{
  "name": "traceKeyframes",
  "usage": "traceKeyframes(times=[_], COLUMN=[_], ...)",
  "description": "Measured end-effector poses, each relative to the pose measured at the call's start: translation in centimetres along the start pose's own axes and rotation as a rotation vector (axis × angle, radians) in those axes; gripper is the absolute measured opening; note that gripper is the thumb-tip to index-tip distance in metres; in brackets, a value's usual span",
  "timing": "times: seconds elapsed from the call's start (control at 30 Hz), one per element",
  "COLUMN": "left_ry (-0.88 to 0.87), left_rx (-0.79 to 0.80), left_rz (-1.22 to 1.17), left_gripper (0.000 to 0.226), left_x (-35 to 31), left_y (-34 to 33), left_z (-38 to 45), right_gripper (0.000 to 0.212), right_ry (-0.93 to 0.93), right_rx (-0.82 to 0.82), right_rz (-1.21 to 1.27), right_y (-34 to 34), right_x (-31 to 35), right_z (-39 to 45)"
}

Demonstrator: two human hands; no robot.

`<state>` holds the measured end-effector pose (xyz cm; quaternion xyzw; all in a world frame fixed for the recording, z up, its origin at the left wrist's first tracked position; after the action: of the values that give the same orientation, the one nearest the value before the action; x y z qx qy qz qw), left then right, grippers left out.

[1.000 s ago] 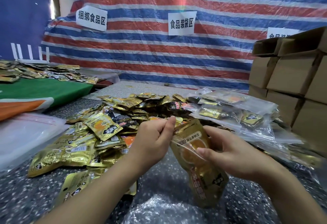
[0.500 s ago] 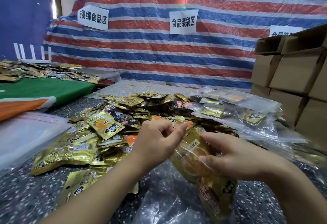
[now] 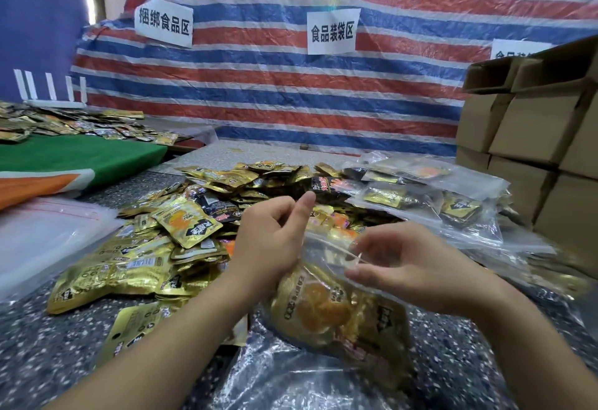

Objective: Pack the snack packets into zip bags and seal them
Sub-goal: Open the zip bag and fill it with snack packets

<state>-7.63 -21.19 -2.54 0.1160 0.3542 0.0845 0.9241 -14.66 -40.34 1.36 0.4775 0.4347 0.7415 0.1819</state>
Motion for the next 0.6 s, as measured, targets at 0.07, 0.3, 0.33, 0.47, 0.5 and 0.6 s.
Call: traceKeyframes(times=[0.07,0.3,0.33,0.47,0.5,0.6], left_ry=[0.072,0.512,0.529,0.553,0.554,0.555], left_rx=[0.004,0.511,0.541,0.367,0.322,0.223], left_rz=[-0.121,-0.359,-0.375,-0.479,-0.499,-0.632], left_gripper=[0.056,0.055,0.046,0.031,0.029,0.021], left_x=[-0.1,1.0,1.2,1.4,1.4,1.1], left_y=[0.2,-0.6,-0.7,-0.8,-0.7,0.3], left_z=[0.1,-0.1,-0.3,-0.4,-0.1,0.7], right_gripper=[0.006,0.011,0.011,0.043,0.052,0.072], right_ry=[0.027,0.037,0.040,0.006,-0.020,-0.086], right_rx=[-0.066,-0.318,-0.357,-0.554,-0.560,-0.365], right_rz=[0.017,0.122,0.139,0.355,0.437,0.747], right_y=[0.1,0.1,0.2,1.1,1.2,0.6], right_x=[-0.5,-1.7,-1.7,-2.6,-2.9,-3.6], right_z=[0.1,0.3,0.3,0.2,0.3,0.8])
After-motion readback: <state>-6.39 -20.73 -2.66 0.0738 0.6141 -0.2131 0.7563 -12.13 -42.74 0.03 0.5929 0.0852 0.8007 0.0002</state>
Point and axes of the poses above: each hand's wrist, its own z-axis towards the middle knuckle, its own y-axis out of the back of the hand, x = y × z, the point moved 1 cm from there along z, towards the middle knuckle, and after that the axes turned 7 degrees about x, right-handed, at the moved point
